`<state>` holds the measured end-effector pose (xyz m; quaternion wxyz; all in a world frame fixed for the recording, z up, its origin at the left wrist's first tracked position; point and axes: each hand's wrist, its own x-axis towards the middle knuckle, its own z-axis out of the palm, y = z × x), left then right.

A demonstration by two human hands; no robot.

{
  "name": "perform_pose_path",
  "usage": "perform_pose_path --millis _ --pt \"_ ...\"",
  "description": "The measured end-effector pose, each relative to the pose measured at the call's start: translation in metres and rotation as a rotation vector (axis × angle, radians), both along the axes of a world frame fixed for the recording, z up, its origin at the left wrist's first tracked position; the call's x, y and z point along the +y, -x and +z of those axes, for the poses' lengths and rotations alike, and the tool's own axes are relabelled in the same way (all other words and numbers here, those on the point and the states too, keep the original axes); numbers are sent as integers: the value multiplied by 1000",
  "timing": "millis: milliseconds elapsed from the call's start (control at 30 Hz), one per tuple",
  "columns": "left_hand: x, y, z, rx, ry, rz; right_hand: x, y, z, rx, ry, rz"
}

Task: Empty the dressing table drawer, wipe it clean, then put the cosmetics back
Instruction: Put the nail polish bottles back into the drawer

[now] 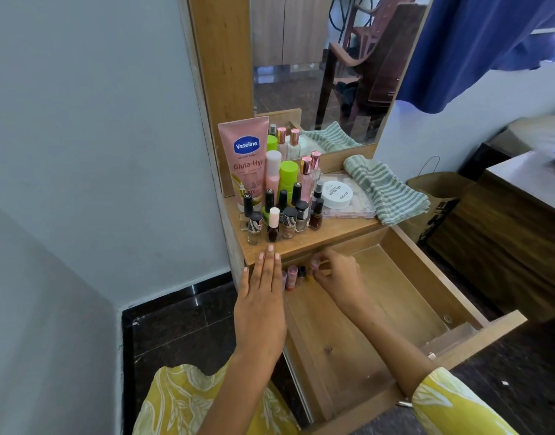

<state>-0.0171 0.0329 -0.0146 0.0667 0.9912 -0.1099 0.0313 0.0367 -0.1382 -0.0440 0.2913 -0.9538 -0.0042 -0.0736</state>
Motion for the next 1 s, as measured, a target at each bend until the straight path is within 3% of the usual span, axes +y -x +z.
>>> perform_pose_path --millis 467,667,767,867,1000 --pt "0 -1 0 14 -14 6 3 -5 -9 62 -85 28" --pt "-1 0 1 21 -32 6 -3 0 3 140 1 -7" --pt "-1 -1 0 30 -43 3 -7 7 19 -43 -14 -161" --pt "-1 -2 1 36 -48 2 -4 7 38 -300 -261 -241" --pt "-1 -1 2 32 -49 10 5 -11 51 -346 -486 -253"
